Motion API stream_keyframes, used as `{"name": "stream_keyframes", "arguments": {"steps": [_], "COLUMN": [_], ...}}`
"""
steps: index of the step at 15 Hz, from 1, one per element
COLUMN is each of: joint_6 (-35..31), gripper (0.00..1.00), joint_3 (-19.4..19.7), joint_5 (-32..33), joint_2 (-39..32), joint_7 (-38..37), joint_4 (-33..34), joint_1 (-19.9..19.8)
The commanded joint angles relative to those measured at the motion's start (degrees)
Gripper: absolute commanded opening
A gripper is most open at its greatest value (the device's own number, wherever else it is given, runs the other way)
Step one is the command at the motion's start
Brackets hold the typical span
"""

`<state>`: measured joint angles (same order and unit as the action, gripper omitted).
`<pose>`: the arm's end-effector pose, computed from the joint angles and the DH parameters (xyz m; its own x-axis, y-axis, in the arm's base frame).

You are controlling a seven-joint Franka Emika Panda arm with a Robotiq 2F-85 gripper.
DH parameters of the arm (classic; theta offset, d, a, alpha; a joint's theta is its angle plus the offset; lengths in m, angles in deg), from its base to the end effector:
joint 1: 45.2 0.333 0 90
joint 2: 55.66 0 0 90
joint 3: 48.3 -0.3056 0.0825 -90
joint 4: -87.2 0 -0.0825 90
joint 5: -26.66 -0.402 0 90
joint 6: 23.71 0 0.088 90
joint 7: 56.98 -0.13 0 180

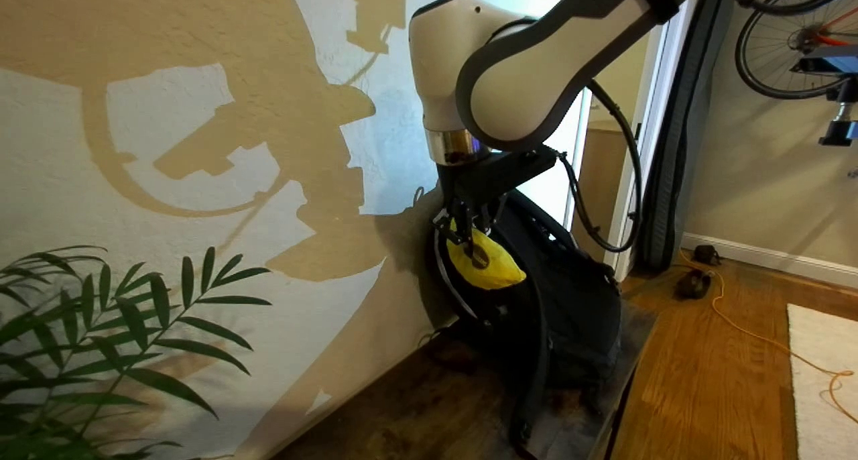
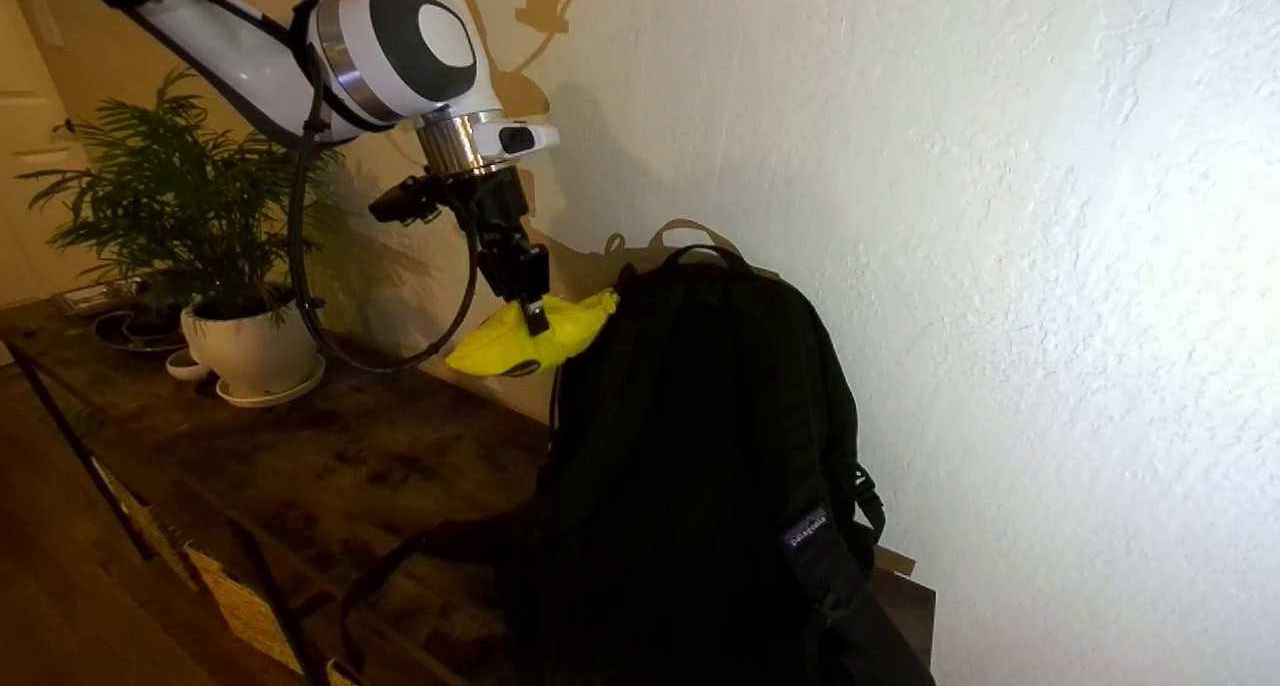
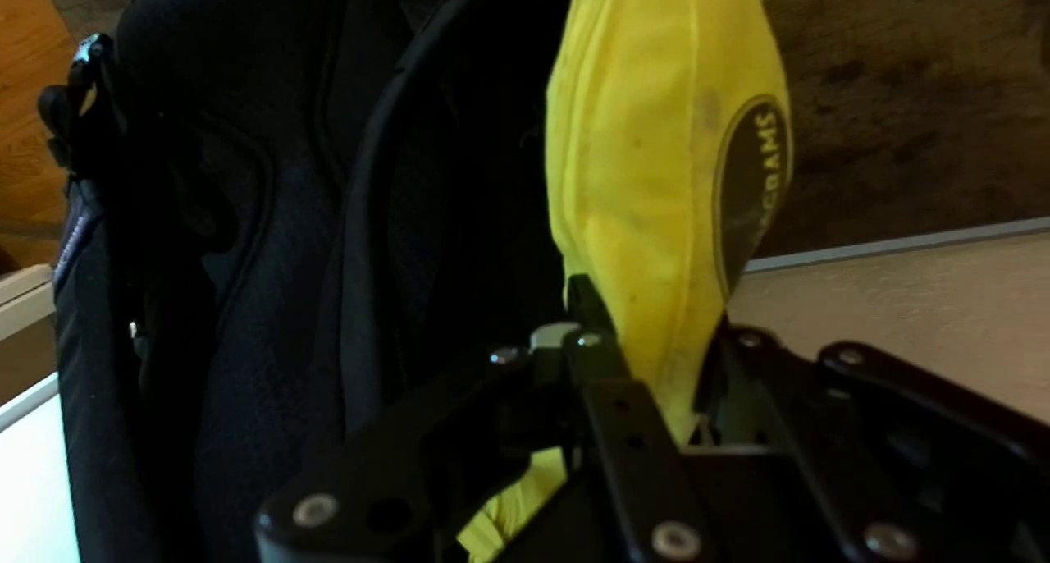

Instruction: Put the yellow thing in the bag

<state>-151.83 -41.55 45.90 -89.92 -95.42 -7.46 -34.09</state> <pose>0.6920 0.0438 0.2252 0.9306 -0.3300 0.1583 -0.3629 -0.8883 0.2815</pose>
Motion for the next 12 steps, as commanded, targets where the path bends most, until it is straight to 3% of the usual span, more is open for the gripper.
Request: {"name": "stream_keyframes", "arguments": {"steps": [1, 12], "joint_6": [0.18, 2.74], "gripper": [0.09, 0.09], "joint_3": [-0.92, -1.33], "joint_5": [-1.85, -3.19], "joint_2": [-1.38, -4.86], "joint_7": [2.54, 5.22], "joint_4": [3.6, 6.42], "joint_1": [-0.31, 1.31]}}
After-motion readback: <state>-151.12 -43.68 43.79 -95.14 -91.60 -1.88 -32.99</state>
